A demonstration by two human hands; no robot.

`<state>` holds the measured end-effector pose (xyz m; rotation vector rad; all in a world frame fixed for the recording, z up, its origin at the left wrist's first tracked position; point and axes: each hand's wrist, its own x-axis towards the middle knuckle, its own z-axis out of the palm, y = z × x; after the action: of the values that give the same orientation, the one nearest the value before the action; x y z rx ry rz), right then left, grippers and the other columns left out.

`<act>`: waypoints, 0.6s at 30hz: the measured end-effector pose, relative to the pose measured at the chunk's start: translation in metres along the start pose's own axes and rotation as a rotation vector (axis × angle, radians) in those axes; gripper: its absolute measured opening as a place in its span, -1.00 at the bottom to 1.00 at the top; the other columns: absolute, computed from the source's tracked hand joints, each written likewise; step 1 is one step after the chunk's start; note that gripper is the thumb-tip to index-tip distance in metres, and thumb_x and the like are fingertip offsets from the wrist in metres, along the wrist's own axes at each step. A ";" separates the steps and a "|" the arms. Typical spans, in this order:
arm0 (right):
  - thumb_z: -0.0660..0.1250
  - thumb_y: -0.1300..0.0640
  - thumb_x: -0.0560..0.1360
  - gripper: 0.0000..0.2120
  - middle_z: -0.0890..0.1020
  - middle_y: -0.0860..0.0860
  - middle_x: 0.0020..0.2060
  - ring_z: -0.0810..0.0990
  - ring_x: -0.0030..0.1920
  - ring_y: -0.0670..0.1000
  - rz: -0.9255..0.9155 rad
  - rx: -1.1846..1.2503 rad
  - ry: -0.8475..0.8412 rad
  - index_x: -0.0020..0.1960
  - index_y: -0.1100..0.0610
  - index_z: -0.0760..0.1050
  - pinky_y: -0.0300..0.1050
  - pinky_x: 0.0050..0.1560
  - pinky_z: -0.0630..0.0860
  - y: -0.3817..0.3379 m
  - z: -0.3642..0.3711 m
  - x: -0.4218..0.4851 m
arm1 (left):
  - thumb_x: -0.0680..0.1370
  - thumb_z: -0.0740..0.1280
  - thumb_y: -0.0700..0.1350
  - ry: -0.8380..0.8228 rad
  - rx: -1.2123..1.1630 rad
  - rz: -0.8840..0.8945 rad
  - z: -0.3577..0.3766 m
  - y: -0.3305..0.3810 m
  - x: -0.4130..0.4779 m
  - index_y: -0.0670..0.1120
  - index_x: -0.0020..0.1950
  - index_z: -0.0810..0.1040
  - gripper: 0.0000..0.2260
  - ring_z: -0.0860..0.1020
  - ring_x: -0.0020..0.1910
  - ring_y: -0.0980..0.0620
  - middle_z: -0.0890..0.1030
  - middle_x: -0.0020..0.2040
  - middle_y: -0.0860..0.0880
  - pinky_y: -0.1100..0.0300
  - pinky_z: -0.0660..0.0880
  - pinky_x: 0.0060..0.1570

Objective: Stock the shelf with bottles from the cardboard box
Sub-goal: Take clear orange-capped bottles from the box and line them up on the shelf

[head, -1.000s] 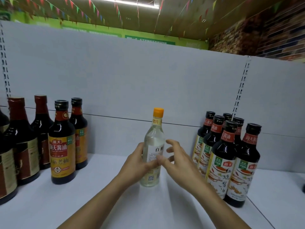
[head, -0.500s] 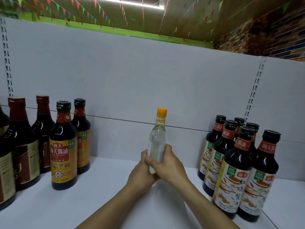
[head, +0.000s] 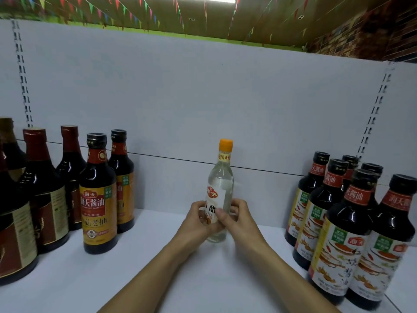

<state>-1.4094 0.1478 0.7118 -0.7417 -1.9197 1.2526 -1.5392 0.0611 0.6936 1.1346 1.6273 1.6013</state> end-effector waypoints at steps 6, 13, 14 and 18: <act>0.24 -0.20 0.64 -0.76 0.66 -0.17 0.11 0.64 0.07 -0.27 0.042 -0.067 -0.030 0.22 -0.10 0.40 -0.35 -0.01 0.51 0.013 0.011 -0.007 | 0.40 0.64 0.01 0.060 0.171 0.013 -0.003 -0.001 0.005 -0.03 0.31 0.48 -0.43 0.68 0.09 0.05 0.59 0.22 -0.09 0.15 0.64 0.09; 0.21 -0.11 0.67 -0.71 0.57 -0.07 0.25 0.55 0.25 -0.09 0.002 -0.163 0.040 0.34 -0.03 0.40 -0.09 0.29 0.49 0.020 0.012 -0.010 | 0.47 0.59 -0.06 0.052 0.307 0.043 -0.003 -0.007 0.001 0.07 0.33 0.30 -0.41 0.64 0.06 0.23 0.60 0.11 0.22 0.31 0.55 -0.02; 0.22 -0.10 0.67 -0.69 0.57 -0.07 0.25 0.55 0.24 -0.09 -0.001 -0.196 0.049 0.36 -0.02 0.39 -0.10 0.27 0.50 0.021 0.012 -0.011 | 0.48 0.57 -0.06 0.057 0.333 0.061 -0.003 -0.007 0.000 0.09 0.34 0.29 -0.42 0.63 0.07 0.22 0.59 0.11 0.24 0.31 0.54 -0.01; 0.37 0.04 0.61 -0.64 0.60 -0.07 0.21 0.61 0.13 -0.13 -0.004 -0.273 0.045 0.38 -0.01 0.40 -0.14 0.17 0.55 0.025 0.012 -0.010 | 0.51 0.54 -0.04 0.070 0.405 0.106 -0.003 -0.010 -0.002 0.10 0.41 0.30 -0.42 0.61 0.15 0.10 0.56 0.16 0.22 0.20 0.55 0.11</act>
<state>-1.4109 0.1429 0.6826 -0.8950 -2.0778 0.9719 -1.5425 0.0590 0.6838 1.3989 2.0294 1.4240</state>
